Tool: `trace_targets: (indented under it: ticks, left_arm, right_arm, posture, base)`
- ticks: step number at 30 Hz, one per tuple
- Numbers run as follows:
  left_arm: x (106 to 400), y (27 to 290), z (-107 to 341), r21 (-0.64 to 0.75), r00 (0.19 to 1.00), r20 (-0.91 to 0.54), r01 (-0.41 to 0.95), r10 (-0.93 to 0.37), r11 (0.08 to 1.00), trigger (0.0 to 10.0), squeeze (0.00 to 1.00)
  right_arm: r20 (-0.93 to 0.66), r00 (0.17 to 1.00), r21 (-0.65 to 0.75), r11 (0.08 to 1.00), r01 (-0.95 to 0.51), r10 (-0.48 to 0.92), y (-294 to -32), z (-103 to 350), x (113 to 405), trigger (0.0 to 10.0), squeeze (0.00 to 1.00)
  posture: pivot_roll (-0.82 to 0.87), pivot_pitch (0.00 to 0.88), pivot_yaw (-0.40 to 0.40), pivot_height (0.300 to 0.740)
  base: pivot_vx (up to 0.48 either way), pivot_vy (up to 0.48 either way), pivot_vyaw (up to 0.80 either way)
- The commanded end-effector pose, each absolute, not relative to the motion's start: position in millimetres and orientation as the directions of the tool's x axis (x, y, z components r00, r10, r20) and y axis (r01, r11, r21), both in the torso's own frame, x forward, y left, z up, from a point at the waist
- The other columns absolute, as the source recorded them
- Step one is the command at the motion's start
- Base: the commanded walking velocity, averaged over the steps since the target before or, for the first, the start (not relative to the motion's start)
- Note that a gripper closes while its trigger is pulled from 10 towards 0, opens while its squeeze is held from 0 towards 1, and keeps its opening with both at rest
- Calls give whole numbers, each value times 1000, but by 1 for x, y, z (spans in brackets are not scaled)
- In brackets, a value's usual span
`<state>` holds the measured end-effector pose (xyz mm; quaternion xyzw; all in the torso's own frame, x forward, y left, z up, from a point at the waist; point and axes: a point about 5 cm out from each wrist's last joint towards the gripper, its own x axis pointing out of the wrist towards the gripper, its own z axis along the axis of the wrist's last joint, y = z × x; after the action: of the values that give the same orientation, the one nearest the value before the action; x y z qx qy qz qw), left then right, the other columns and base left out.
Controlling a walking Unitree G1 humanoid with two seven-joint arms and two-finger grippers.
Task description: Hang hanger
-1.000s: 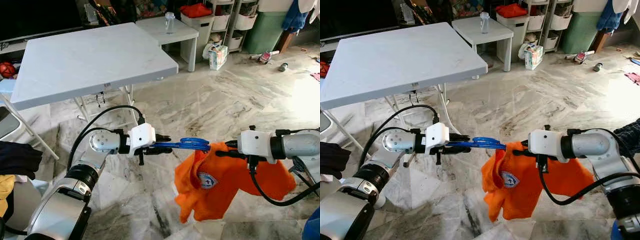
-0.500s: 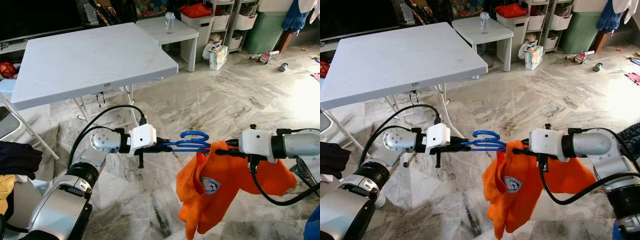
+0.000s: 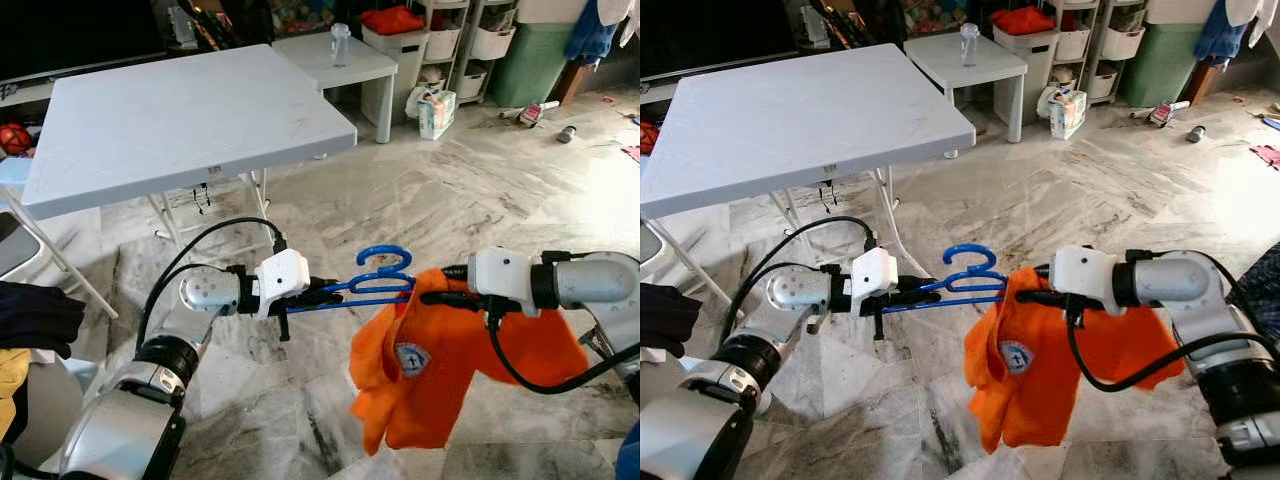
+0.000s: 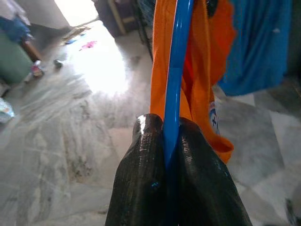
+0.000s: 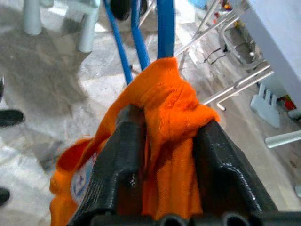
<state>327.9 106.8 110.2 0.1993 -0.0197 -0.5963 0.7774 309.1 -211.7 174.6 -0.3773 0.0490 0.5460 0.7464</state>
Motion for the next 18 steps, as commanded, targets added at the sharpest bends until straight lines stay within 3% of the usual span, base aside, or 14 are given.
trace_targets:
  ticks: [1,7,13,18]
  left_arm:
    - [331,106,119,331,355,-108,893,-928,304,0,0]
    - [322,103,110,263,407,-31,884,-913,386,0,0]
    - [309,95,100,231,414,-12,887,-910,401,0,0]
    - [301,90,96,202,411,-12,894,-912,400,0,0]
  right_arm:
    - [-445,417,-545,130,-829,793,-209,182,314,10000,1000]
    - [-390,484,-604,179,-776,783,-207,191,327,10000,1000]
    - [-333,536,-664,211,-718,776,-200,193,333,10000,1000]
    - [-382,482,-638,152,-755,789,-198,188,330,10000,1000]
  posture:
    - [-126,0,14,740]
    - [-116,0,9,740]
    - [-112,0,7,740]
    - [-114,0,16,740]
  base:
    - [0,0,0]
    - [0,0,0]
    - [0,0,0]
    - [0,0,0]
